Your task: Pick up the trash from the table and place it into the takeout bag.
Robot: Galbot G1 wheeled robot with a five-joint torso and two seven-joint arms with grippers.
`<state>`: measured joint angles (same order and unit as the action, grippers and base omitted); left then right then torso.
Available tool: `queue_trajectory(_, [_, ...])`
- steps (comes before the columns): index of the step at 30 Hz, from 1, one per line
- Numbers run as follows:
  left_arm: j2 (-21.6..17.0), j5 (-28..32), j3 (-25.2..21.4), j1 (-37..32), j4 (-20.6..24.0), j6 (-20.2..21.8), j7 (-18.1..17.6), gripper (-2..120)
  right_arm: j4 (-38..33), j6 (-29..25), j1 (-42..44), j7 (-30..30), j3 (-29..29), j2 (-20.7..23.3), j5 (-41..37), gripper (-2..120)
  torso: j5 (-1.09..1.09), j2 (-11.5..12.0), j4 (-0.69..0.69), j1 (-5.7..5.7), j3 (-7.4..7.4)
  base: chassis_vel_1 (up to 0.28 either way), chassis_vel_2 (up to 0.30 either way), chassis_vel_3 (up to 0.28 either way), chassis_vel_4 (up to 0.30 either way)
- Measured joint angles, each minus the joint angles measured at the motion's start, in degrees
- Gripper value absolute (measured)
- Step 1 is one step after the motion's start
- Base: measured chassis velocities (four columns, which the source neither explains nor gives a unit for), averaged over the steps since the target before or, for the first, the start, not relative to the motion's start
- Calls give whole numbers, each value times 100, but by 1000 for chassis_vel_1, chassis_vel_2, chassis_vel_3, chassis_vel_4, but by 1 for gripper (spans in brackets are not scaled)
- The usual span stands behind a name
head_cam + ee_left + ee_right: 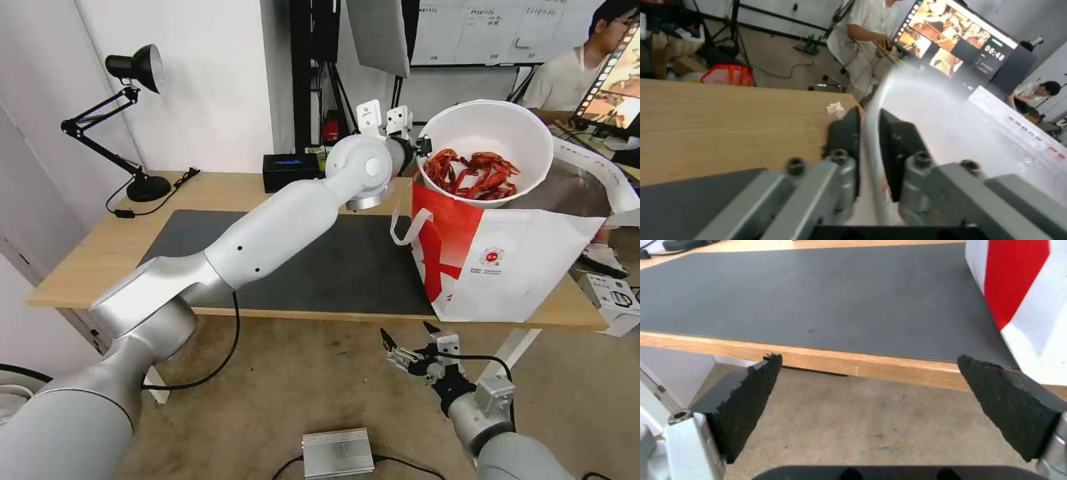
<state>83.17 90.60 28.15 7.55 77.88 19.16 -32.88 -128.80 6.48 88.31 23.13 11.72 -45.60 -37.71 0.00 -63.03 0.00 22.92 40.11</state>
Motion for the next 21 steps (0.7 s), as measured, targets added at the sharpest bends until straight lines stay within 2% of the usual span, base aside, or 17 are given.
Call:
queue_trajectory(2, [11,3,6,25,1,4,1,27,0,0,0,0,0,0,0,100,0,0,0,0,0,0,0,0,0])
queue_trajectory(3, [11,3,6,25,1,4,1,27,0,0,0,0,0,0,0,100,0,0,0,0,0,0,0,0,0])
queue_trajectory(6, [15,10,21,50,6,8,-2,44,0,0,0,0,0,0,0,100,0,0,0,0,0,0,0,0,0])
queue_trajectory(7, [15,10,21,50,6,8,-2,44,0,0,0,0,0,0,0,100,0,0,0,0,0,0,0,0,0])
queue_trajectory(9, [12,16,21,53,19,8,-16,54,0,0,0,0,0,0,0,100,0,0,0,0,0,0,0,0,0])
queue_trajectory(11, [-2,19,20,53,38,8,-23,58,0,0,0,0,0,0,0,100,0,0,0,0,0,0,0,0,0])
queue_trajectory(12, [-34,22,20,52,79,8,-34,63,0,0,0,0,0,0,0,100,0,0,0,0,0,0,0,0,0])
queue_trajectory(13, [-34,22,20,52,79,8,-34,63,0,0,0,0,0,0,0,100,0,0,0,0,0,0,0,0,0])
queue_trajectory(15, [-118,24,21,24,165,7,-40,74,0,0,0,0,0,0,0,100,0,0,0,0,0,0,0,0,0])
queue_trajectory(17, [-159,24,25,1,199,0,-41,77,0,0,0,0,0,0,0,100,0,0,0,0,0,0,0,0,0])
queue_trajectory(20, [-339,-23,38,-96,361,-107,-33,92,0,0,0,0,0,0,0,100,-1,0,0,0,0,0,0,0,0])
queue_trajectory(21, [-339,-23,38,-96,361,-107,-33,92,0,0,0,0,0,0,0,100,-1,0,0,0,0,0,0,0,0])
